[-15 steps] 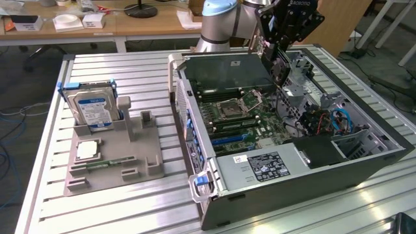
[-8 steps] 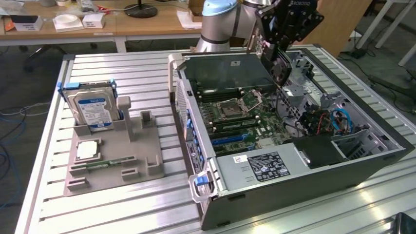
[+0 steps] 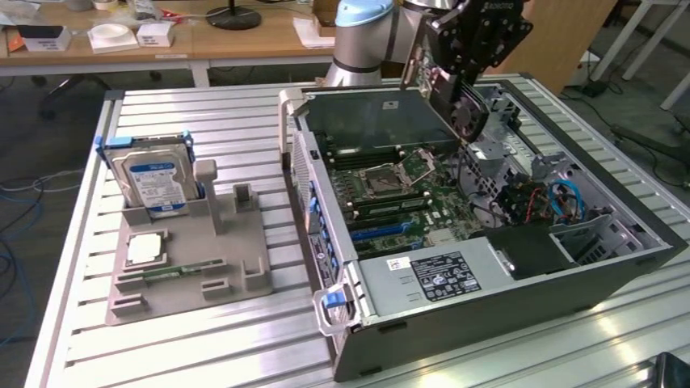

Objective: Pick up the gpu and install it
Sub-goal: 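Insert the gpu into the slot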

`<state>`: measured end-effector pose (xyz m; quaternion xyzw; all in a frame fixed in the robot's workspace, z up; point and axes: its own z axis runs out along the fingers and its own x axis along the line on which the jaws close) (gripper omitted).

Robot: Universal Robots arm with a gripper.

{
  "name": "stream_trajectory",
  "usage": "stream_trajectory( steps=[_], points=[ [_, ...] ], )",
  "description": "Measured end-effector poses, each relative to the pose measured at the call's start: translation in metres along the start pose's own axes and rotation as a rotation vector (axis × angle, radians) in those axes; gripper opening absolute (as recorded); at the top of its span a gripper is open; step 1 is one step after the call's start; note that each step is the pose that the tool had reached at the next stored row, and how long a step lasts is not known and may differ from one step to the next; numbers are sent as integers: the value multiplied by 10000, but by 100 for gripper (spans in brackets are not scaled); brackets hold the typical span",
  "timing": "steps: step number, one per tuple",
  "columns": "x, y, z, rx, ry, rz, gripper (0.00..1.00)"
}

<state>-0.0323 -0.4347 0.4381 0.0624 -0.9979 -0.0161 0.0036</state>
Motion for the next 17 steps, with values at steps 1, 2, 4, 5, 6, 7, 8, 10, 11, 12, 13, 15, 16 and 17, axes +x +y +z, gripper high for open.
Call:
stream_trajectory(
  steps=[1, 2, 4, 5, 6, 7, 8, 10, 11, 12, 13, 15, 16, 17],
  points=[
    [0, 0, 1, 1, 7, -181, 26],
    [0, 0, 2, 3, 12, -359, 26],
    [0, 0, 5, 4, 24, -736, 26],
    [0, 0, 6, 6, 31, -915, 26],
    [0, 0, 7, 7, 36, -1096, 26],
    [0, 0, 8, 8, 42, -1275, 26],
    [0, 0, 9, 9, 48, -1466, 26],
    [0, -1, 12, 11, 60, -1825, 26],
    [0, -1, 13, 11, 66, -2005, 26],
    [0, 0, 14, 13, 72, -2184, 26],
    [0, -1, 16, 13, 78, -2365, 26],
    [0, -1, 18, 15, 89, -2729, 26],
    [0, -1, 19, 16, 96, -2909, 26],
    [0, -1, 21, 16, 101, -3099, 26]
  ],
)
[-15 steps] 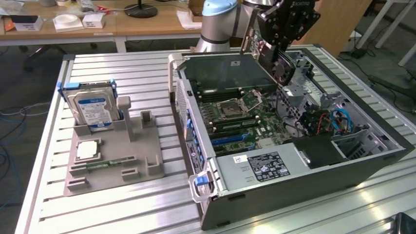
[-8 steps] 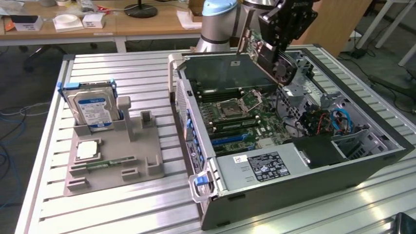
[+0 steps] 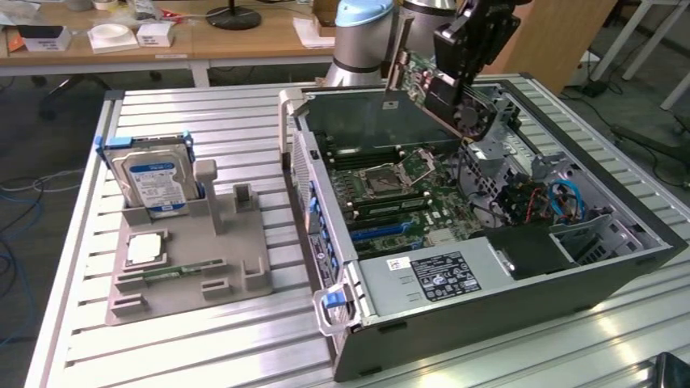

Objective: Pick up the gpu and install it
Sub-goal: 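Insert the gpu into the slot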

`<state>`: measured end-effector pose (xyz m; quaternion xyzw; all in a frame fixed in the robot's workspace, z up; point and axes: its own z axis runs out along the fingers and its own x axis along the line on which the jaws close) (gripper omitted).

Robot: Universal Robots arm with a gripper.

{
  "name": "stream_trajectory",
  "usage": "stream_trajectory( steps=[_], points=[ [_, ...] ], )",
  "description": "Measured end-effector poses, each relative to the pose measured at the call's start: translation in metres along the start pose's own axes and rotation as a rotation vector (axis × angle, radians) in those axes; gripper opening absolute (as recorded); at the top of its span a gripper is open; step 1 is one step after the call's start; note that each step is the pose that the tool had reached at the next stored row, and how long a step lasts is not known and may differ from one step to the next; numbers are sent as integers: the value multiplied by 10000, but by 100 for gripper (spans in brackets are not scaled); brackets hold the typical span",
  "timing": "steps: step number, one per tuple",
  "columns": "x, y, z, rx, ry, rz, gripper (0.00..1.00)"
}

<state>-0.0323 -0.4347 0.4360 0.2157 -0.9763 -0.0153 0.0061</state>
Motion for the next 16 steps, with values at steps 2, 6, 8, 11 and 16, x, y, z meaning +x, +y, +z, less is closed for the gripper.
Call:
stream_trajectory(
  steps=[2, 6, 8, 11, 16],
  points=[
    [0, 0, 2, 3, 13, -360, 26],
    [0, 0, 7, 7, 36, -1076, 26],
    [0, 0, 10, 9, 48, -1452, 26],
    [0, -1, 12, 11, 64, -1916, 26],
    [0, -1, 20, 15, 91, -2787, 26]
  ],
)
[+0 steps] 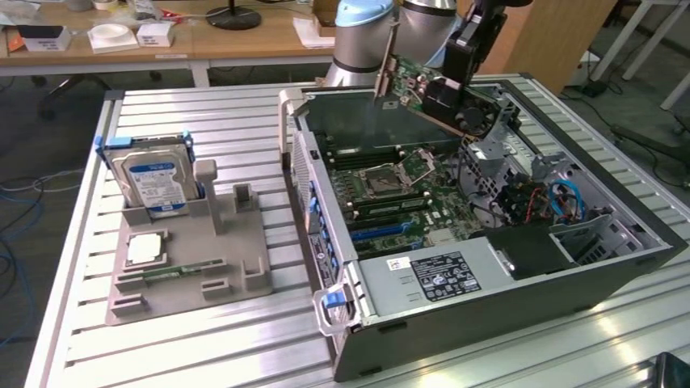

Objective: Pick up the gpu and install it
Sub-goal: 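Insert the gpu into the slot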

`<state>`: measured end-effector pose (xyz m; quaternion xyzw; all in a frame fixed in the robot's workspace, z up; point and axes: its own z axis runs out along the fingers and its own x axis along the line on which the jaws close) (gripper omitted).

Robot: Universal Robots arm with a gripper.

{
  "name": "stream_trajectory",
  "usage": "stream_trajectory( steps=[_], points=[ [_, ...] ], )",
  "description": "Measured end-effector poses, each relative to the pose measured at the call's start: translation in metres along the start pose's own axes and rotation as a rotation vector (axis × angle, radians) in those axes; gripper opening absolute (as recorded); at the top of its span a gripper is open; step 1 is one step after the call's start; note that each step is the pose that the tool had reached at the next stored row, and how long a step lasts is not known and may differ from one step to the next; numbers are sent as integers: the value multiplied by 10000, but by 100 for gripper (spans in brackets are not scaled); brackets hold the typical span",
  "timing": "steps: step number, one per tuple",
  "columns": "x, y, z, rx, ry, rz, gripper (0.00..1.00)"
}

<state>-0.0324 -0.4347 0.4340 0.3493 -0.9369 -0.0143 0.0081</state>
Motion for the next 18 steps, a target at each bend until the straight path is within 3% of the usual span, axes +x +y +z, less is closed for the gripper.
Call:
stream_trajectory(
  steps=[18],
  points=[
    [0, -2, 37, 35, 88, -3199, 26]
  ],
)
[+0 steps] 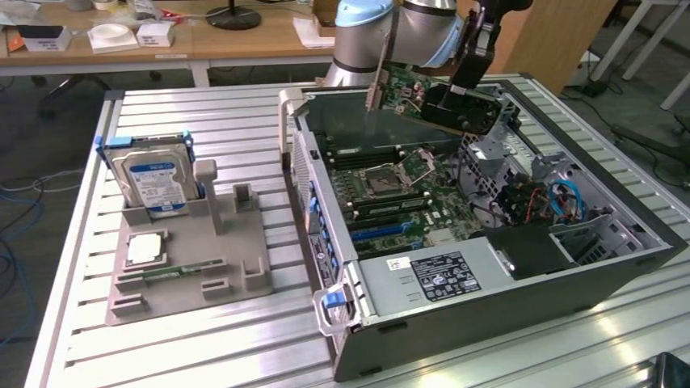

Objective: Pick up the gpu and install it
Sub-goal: 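Insert the gpu into the slot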

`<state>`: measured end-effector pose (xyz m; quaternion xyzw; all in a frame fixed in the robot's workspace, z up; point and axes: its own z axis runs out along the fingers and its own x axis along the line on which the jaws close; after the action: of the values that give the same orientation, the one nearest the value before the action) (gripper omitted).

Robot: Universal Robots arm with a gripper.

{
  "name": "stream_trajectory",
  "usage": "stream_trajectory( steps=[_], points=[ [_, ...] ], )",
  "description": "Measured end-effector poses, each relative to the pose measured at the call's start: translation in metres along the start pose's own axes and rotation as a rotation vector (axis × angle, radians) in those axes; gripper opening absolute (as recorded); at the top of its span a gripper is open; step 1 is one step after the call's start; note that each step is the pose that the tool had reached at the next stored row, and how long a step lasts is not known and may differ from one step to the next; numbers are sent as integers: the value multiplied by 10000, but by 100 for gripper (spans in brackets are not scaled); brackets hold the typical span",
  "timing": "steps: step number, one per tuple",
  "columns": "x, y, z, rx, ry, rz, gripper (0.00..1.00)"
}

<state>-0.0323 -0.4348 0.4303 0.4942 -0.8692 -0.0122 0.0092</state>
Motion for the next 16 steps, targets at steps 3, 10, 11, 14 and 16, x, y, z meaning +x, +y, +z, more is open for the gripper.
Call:
stream_trajectory(
  steps=[3, 10, 11, 14, 16],
  points=[
    [0, 0, 3, 27, 1, -474, 26],
    [0, -1, 48, 52, 25, -1726, 26],
    [0, -1, 61, 52, 29, -1905, 26],
    [0, -3, 100, 54, 44, -2461, 26],
    [0, -3, 124, 54, 54, -2820, 26]
  ],
)
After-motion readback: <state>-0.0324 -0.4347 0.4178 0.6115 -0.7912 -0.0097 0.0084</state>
